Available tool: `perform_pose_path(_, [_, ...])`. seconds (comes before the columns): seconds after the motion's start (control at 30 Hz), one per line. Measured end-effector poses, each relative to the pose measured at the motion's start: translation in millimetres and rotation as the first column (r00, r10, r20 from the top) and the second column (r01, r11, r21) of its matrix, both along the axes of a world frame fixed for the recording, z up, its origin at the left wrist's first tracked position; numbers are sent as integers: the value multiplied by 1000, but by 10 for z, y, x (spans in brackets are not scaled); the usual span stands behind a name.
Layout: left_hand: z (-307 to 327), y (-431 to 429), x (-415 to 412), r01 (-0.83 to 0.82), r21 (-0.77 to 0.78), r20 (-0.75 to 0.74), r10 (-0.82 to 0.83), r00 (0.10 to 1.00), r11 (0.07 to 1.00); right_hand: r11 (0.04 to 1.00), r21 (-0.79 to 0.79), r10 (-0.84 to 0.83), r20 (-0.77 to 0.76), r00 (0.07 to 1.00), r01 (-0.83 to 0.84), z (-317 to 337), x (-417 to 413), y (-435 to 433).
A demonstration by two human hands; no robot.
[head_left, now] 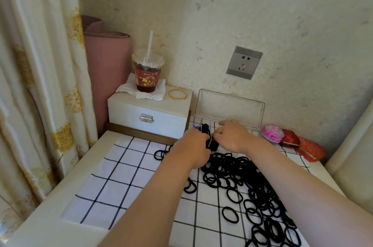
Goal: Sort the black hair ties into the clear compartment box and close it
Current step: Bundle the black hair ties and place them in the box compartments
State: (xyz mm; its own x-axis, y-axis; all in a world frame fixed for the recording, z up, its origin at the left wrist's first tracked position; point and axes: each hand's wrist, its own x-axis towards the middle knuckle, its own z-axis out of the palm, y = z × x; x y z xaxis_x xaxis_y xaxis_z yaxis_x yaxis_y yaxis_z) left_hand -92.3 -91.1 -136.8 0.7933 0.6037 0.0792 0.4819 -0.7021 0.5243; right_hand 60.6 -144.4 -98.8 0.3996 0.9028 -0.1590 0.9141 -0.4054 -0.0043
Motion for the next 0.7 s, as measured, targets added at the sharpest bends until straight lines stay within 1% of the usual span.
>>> perform_pose_path(0.1, [5,7,-15,6,-10,-2,-6,1000,1000,996,88,-17,-49,999,21,27,-2,-19])
perform_pose_path(0.2, [6,14,-20,7,-20,8,-7,1000,1000,1000,17,9,-58,998,-8,20,-22,-58])
perform_pose_path(0.27, [18,-1,-19,-1,-16,22,2,1000,1000,999,36,-5,-98,995,9,11,-5,-109])
perform_pose_path(0.33, [56,-36,-23,-5,26,52,4,999,1000,988,152,-6,-147,989,29,11,38,-200])
perform_pose_path(0.43, [135,-98,-24,-24,103,157,8,988,994,922,383,35,-217,976,52,19,43,-439])
perform_pose_path(0.5, [180,-161,-11,-20,117,211,-5,977,993,882,465,40,-232,972,75,7,1,-645])
perform_pose_path(0.53, [194,-199,-1,-7,110,216,-17,976,994,878,474,44,-229,972,72,-9,-19,-742])
perform_pose_path(0.6, [179,-272,22,38,95,173,-54,983,995,898,438,69,-207,976,30,-54,-47,-901])
perform_pose_path(0.7, [80,-353,53,135,124,30,-140,990,983,936,347,102,-125,987,-52,-136,-35,-1033])
